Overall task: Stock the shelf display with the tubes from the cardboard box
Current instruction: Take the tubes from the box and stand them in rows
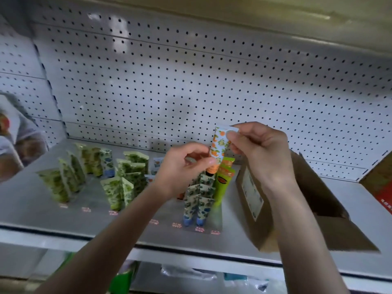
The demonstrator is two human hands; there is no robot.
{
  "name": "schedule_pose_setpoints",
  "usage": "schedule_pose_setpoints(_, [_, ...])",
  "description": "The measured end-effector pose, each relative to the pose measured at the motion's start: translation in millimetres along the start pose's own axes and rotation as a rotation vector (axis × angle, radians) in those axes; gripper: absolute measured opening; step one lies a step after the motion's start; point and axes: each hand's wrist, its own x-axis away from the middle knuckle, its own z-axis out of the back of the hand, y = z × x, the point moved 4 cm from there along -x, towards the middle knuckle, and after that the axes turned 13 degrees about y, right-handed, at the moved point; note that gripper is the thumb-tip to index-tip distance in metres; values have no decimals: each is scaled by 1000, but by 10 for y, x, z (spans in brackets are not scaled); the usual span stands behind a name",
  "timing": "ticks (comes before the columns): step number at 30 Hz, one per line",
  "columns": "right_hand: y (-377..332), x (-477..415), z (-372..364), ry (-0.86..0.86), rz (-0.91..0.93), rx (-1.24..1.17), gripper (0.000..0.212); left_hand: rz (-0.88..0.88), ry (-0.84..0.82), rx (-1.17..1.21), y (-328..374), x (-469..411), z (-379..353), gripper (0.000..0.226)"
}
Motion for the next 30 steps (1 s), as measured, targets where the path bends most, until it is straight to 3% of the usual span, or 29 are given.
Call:
schedule_pose_setpoints(6, [79, 266, -461, 10, -20, -39, 21, -35, -54, -158, -104, -10, 505, 7])
schedule_pose_setpoints(12, [225, 548, -823, -13, -66, -6, 20, 20, -87, -210, -248, 9, 916, 27])
schedule_pose_setpoints(30, [645, 876, -1186, -54, -115, 200, 12, -61, -192, -361, -527, -74, 1287, 26])
